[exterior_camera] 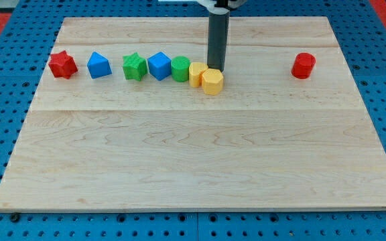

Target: Slide the yellow blocks to the center

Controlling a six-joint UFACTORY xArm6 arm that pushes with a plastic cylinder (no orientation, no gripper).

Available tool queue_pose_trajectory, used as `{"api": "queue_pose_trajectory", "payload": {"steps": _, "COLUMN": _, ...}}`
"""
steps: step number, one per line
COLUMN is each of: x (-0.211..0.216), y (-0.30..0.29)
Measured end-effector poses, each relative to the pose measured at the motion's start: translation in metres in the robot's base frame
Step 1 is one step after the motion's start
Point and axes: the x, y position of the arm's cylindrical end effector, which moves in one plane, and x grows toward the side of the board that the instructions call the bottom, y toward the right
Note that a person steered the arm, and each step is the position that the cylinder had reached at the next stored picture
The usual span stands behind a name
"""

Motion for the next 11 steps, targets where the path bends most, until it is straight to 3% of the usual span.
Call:
{"api": "queue_pose_trajectory", "payload": {"steps": 1, "x": -0.043, "y": -0.002}}
{"api": "queue_pose_trajectory", "payload": {"steps": 2, "x": -0.013, "y": -0.049}}
{"api": "queue_pose_trajectory", "payload": {"steps": 3, "x": 0.019, "y": -0.052}}
{"api": "queue_pose_trajectory", "payload": {"steps": 5, "x": 0.034, "y": 0.007}}
{"api": "queue_pose_trajectory", "payload": {"steps": 7, "x": 0.02, "y": 0.049}}
{"api": "queue_pose_trajectory", "payload": {"steps": 8, "x": 0.037, "y": 0.082}}
{"api": "queue_pose_trajectory", "payload": {"steps": 11, "x": 0.064, "y": 0.048}}
